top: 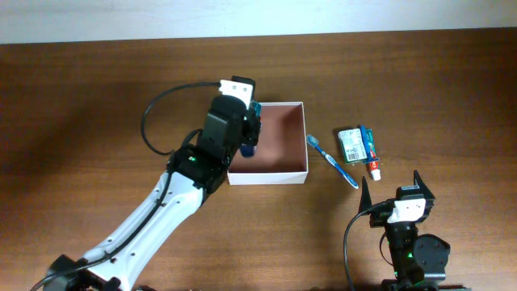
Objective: Pack container
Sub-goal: 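Carry the soap pump bottle with the left gripper into the box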
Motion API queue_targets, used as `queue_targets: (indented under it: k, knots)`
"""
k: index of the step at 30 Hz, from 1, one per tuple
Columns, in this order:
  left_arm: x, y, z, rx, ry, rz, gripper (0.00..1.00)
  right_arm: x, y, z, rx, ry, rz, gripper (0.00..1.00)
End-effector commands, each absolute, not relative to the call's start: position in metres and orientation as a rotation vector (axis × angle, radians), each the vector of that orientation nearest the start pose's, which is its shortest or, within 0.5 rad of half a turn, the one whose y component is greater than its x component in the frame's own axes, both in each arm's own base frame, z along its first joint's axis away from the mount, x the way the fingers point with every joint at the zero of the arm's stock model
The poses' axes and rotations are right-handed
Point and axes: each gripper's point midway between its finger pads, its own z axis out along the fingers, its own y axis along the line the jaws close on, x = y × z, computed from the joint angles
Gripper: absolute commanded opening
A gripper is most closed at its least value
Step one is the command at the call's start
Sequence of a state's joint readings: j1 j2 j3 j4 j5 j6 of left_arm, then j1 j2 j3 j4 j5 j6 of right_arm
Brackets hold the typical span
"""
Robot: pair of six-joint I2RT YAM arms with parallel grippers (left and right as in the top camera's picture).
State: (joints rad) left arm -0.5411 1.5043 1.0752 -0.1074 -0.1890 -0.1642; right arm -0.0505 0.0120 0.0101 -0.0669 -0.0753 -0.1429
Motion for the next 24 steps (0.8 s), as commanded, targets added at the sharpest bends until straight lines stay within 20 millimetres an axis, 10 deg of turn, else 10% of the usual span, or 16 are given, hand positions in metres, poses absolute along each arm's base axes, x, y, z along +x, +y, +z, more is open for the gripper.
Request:
queue_targets:
  k: [1, 24]
  knots:
    - [0.419, -0.208, 0.207, 0.313, 2.059, -0.164, 0.16, 0.246, 0.002, 0.157, -0.142, 1.638, -0.087, 0.99]
    - [0.427, -0.203, 0.187, 0.326, 2.087, -0.082, 0.25, 0.246, 0.002, 0.157, -0.142, 1.638, -0.087, 0.99]
